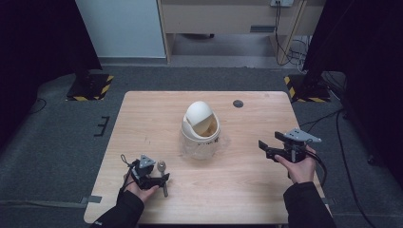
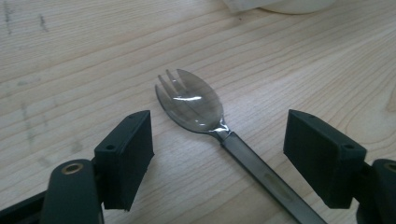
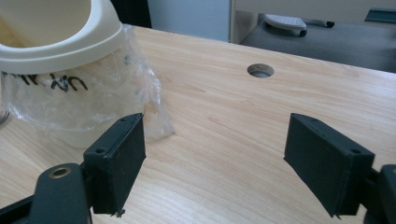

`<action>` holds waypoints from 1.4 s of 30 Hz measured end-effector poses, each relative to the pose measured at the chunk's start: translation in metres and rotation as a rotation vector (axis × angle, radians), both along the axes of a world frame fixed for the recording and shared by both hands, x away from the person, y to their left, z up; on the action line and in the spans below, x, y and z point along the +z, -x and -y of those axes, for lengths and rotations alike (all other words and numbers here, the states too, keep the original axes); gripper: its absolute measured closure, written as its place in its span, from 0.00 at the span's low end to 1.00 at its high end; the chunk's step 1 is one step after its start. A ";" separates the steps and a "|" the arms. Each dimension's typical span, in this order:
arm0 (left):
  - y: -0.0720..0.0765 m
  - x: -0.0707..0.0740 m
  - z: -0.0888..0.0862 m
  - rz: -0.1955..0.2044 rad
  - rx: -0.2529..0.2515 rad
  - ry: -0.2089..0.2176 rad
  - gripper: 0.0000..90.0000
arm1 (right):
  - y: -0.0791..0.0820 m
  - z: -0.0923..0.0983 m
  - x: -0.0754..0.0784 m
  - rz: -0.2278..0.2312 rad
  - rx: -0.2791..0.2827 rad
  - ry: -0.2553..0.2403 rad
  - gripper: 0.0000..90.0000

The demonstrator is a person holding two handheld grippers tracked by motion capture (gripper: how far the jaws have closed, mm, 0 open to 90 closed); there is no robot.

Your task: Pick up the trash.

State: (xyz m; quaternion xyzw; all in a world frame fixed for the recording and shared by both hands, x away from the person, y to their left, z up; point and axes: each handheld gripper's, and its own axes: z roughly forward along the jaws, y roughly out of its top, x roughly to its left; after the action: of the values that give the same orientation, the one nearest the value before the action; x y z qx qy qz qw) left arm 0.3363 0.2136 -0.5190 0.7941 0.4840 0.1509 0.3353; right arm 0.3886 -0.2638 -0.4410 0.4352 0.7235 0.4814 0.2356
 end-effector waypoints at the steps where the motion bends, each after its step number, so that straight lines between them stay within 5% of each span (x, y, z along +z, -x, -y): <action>1: 0.000 -0.001 0.001 -0.002 -0.001 -0.005 0.27 | 0.000 0.001 0.000 0.002 0.000 -0.008 0.23; 6: -0.001 -0.002 0.002 -0.015 -0.015 -0.053 0.34 | 0.001 0.001 -0.002 0.001 -0.003 0.000 0.23; 20: -0.007 0.002 -0.013 -0.021 0.000 -0.083 0.84 | 0.002 0.006 -0.011 -0.020 -0.022 0.009 0.24; 30: -0.008 0.003 -0.015 -0.041 -0.041 -0.046 0.88 | 0.001 0.006 -0.013 -0.024 -0.017 0.013 0.25; 42: 0.001 0.030 -0.010 0.134 -0.119 0.054 0.88 | 0.002 0.010 -0.010 -0.018 -0.023 -0.023 0.25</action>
State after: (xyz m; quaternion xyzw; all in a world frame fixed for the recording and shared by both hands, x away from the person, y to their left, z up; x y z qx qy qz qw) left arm 0.3357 0.2235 -0.4886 0.8003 0.4163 0.1704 0.3964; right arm 0.3863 -0.2741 -0.4515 0.4506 0.7148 0.4829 0.2297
